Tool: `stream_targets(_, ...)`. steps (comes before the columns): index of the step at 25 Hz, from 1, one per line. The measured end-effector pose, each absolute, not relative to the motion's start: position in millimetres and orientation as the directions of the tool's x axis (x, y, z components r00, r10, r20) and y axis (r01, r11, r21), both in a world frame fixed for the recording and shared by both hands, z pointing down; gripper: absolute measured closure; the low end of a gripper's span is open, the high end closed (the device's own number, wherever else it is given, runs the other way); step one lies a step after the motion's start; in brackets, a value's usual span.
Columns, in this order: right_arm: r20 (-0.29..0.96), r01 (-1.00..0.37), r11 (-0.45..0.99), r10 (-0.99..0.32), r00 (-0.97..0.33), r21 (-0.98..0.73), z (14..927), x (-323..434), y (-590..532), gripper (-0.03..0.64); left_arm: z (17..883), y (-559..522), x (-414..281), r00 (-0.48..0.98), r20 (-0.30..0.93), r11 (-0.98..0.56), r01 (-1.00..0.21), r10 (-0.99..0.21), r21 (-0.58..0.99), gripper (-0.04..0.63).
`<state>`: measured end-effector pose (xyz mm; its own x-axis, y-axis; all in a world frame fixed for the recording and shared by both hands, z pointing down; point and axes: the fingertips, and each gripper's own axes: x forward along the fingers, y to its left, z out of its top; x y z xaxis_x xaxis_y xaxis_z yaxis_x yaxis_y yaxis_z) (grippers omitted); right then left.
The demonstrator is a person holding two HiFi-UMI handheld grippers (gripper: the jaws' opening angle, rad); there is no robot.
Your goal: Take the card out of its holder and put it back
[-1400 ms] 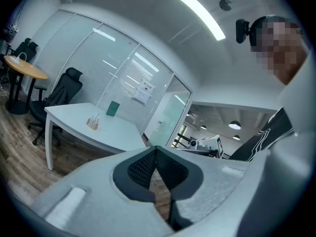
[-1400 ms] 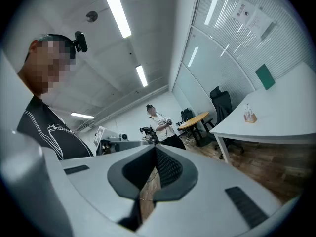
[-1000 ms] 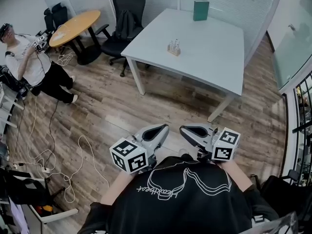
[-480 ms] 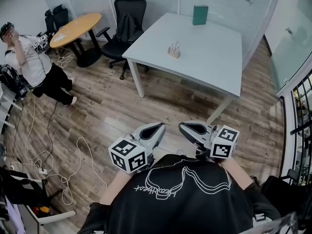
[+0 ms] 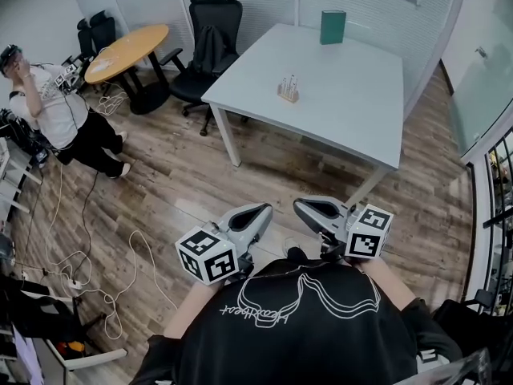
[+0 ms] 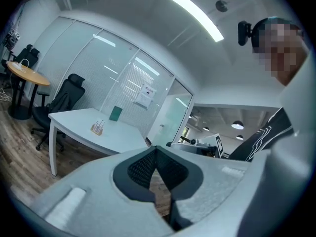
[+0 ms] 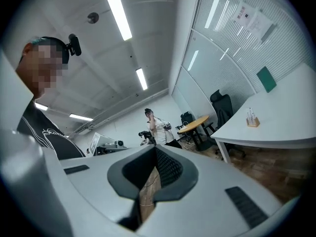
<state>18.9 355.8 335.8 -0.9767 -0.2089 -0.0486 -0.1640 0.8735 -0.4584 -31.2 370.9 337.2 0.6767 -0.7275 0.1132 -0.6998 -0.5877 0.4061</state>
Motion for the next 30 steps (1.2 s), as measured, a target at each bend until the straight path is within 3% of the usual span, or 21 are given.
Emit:
stream_targets(18, -0.075, -0.131, 0.858, -0.193, -0.978, -0.497, 333.0, 35.1, 132.4, 0.609, 333.5, 152.1, -25.8, 0.621, 0.153, -0.529, -0.752, -0.769, 0.392, 0.583)
stream_targets(30, -0.075, -0.182, 0.859, -0.247, -0.966, -0.478, 337.4, 59.9, 44.8, 0.609, 333.3, 67.6, -7.7, 0.633, 0.156, -0.541, -0.744, -0.758, 0.391, 0.583)
